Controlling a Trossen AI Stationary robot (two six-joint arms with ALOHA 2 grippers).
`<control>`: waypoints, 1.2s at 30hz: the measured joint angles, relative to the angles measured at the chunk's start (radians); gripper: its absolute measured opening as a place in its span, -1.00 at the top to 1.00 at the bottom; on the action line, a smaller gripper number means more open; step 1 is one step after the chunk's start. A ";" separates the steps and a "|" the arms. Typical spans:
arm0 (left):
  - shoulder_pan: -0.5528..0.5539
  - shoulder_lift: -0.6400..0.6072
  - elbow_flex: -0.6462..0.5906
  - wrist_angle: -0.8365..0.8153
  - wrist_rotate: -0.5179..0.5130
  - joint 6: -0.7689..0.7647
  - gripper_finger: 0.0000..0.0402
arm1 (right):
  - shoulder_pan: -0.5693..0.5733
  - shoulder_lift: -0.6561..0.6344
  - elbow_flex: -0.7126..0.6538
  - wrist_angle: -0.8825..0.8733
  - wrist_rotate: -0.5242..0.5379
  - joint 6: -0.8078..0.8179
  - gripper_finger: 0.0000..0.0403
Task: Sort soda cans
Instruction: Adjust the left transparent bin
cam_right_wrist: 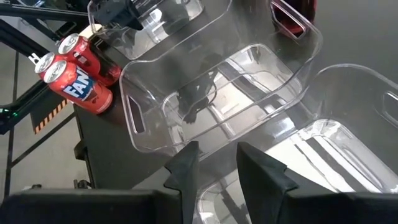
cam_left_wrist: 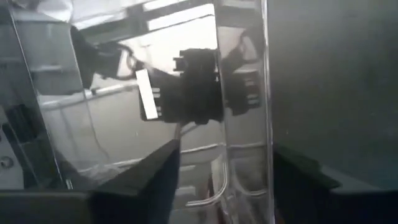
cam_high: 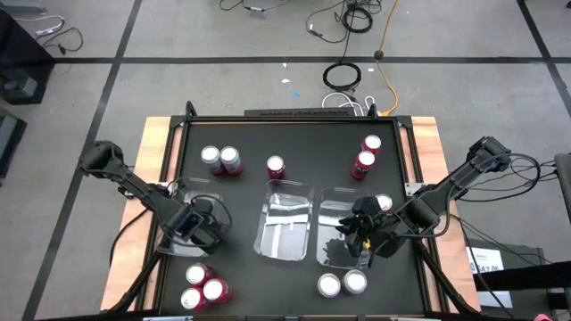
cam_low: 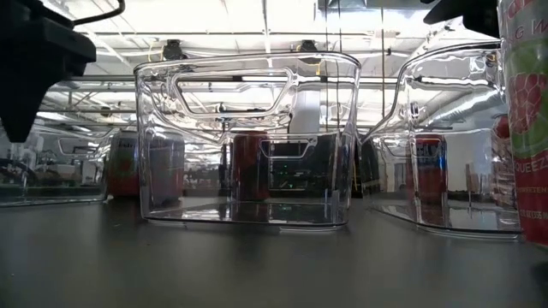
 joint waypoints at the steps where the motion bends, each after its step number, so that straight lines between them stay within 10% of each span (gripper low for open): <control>1: 0.000 0.004 0.000 0.008 0.002 0.000 -0.01 | 0.000 0.000 0.000 0.000 0.000 0.000 0.49; 14: 0.033 0.013 0.000 0.059 0.006 -0.026 0.93 | 0.000 0.000 0.000 0.015 -0.001 -0.001 0.49; 36: 0.179 0.215 0.148 0.268 -0.058 -0.048 0.95 | 0.000 0.022 0.000 0.019 -0.012 -0.001 0.49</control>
